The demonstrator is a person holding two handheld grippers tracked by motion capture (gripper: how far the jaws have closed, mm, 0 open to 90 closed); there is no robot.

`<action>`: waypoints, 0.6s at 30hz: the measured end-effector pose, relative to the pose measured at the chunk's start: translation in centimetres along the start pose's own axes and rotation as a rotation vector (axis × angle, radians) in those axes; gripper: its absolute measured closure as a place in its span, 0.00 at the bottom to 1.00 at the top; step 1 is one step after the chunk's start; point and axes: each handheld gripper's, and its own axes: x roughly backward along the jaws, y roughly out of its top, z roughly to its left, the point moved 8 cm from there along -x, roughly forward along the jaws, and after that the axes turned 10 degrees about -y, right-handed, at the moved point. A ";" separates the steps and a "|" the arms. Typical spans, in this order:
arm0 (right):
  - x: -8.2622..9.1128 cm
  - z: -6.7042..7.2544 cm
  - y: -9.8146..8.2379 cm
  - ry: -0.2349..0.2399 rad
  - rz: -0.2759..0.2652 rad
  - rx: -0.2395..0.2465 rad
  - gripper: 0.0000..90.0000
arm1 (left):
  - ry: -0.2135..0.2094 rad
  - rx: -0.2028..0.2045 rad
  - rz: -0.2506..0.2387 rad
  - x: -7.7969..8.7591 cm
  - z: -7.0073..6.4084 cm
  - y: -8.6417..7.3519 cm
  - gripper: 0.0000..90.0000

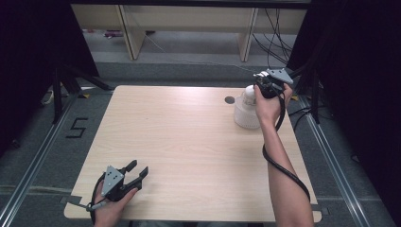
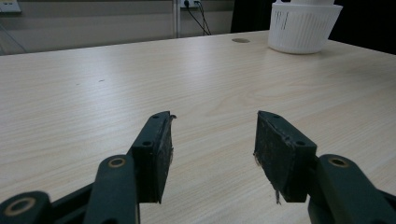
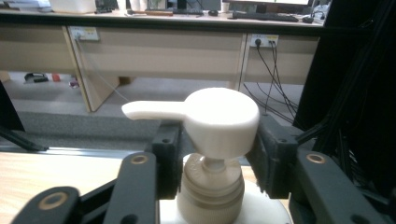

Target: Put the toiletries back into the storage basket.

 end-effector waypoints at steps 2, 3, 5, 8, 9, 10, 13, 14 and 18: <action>-0.2 0.0 -0.4 -0.004 0.006 -0.006 0.58 | 0.000 0.000 0.000 0.0 0.0 0.0 0.51; -0.2 0.0 -0.4 -0.004 0.006 -0.006 0.58 | 0.011 0.006 0.015 0.1 0.0 -0.1 0.51; -0.2 0.1 -0.6 -0.002 0.016 -0.013 0.54 | 0.011 0.009 0.010 0.1 0.0 -0.1 0.51; -0.2 0.0 -0.7 -0.008 0.012 -0.008 0.46 | 0.005 0.008 0.000 0.0 0.0 0.0 0.51; -0.2 0.0 -0.7 -0.013 0.013 -0.004 0.44 | 0.010 0.009 0.008 0.1 0.0 0.0 0.51; -0.1 0.0 -0.6 -0.006 0.011 0.004 0.41 | 0.012 0.009 0.011 0.1 0.0 -0.1 0.51; -0.1 0.0 -0.5 -0.007 0.012 -0.003 0.36 | 0.011 0.010 0.011 0.1 0.0 -0.1 0.51; 0.0 -0.1 -0.5 -0.006 0.009 0.004 0.35 | 0.011 0.009 0.011 0.1 0.0 -0.1 0.51; 0.3 -0.2 -0.6 -0.003 0.012 0.003 0.32 | 0.011 0.010 0.011 0.1 0.0 -0.1 0.51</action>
